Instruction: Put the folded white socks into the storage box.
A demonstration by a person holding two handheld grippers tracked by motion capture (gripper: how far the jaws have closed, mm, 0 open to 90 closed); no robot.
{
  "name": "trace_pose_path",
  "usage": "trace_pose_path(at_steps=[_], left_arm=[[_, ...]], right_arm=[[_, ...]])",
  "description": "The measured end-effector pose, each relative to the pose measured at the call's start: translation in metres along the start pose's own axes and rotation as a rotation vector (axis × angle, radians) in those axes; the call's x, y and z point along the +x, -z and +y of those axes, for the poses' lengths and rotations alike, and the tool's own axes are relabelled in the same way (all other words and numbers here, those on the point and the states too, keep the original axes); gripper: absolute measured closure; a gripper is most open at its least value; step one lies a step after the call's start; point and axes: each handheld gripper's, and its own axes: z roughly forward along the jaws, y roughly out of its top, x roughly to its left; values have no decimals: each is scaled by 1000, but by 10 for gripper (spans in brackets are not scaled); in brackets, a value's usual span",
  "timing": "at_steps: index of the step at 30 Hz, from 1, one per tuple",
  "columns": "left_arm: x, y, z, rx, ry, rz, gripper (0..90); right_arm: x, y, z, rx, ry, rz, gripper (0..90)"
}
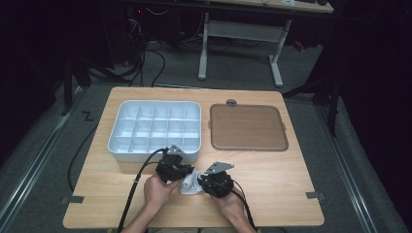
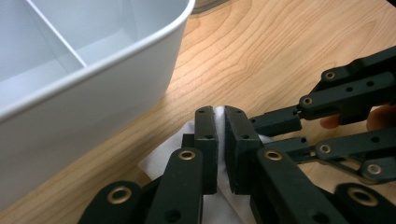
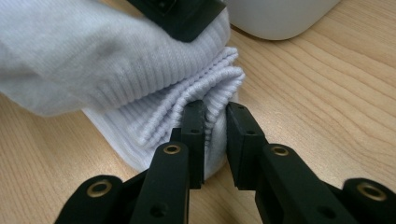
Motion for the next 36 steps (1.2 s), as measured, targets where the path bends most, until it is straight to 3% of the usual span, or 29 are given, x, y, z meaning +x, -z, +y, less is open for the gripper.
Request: trace_pose_path(at_steps=[3,5,8,13,16,21,25,31,36], left_arm=[[1,-2,-5,-1,-33,30,848],[1,-3,-5,4,-43,29,848],[3,-4,-3,8,-24,30,848],[2,-4,-5,9,-36,33,848],[3,-5,-4,6,-38,32,848],[3,-5,-5,1,-45,33,848],[4,-6,-4,-9,-51,36,849],[4,-5,-3,-15,-66,47,849],[2,-10,-6,-35,-58,51,849]], right_arm=[[-2,0,0,-10,-26,9,753],[-3,2,0,-21,-52,16,739],[-5,12,0,-45,-63,7,737],[0,30,-3,-93,-65,3,716],[2,29,-5,-82,-85,28,677],[6,24,-10,-58,-80,32,663],[6,16,-15,-41,-75,21,722],[6,10,-13,-27,-27,-4,812],[7,8,-9,-12,4,-9,821]])
